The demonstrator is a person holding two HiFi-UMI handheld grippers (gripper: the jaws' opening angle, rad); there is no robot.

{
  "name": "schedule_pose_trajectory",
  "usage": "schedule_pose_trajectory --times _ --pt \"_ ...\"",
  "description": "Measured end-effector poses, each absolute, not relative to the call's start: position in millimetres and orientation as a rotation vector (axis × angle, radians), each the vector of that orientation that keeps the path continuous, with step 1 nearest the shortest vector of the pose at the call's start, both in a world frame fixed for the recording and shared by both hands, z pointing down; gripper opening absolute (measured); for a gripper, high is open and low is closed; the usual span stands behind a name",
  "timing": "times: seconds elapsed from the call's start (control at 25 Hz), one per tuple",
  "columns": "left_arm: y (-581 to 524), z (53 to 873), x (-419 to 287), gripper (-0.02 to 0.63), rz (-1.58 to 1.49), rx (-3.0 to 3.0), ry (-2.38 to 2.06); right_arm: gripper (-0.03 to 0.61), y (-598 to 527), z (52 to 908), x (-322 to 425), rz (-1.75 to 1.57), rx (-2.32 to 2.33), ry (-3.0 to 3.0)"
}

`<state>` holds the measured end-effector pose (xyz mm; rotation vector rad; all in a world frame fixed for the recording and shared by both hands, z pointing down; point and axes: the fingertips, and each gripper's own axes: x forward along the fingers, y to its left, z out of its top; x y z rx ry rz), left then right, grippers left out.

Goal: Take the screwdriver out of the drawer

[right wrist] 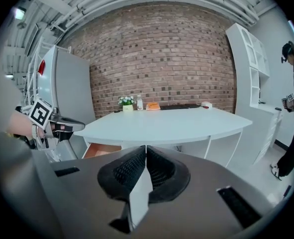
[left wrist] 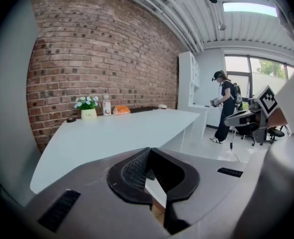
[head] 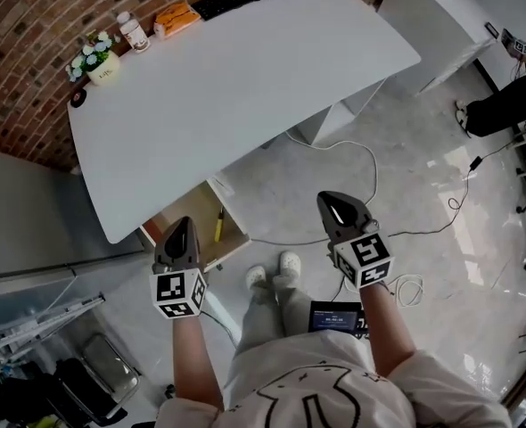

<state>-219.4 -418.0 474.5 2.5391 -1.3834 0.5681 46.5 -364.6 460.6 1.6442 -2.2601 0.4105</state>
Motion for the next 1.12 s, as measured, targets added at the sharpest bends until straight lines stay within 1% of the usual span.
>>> schedule_pose_trajectory --times 0.56,0.96,1.0,1.08,1.12 --pt "-425 598 -236 0.012 0.750 2.503 -1.186 0.021 -342 574 41 0.570 1.685 -2.115" --pt "-425 690 -225 0.015 0.879 2.513 -0.965 0.021 -337 656 37 0.651 1.717 -2.056" --pt "-423 699 -223 0.025 0.897 2.505 -0.936 0.021 -336 661 37 0.654 1.722 -2.055" --pt "-421 715 -218 0.090 0.931 2.483 -0.881 0.021 -334 671 36 0.667 1.728 -2.049" --pt "-421 723 -217 0.104 0.950 2.468 -0.858 0.021 -332 676 36 0.674 1.726 -2.046"
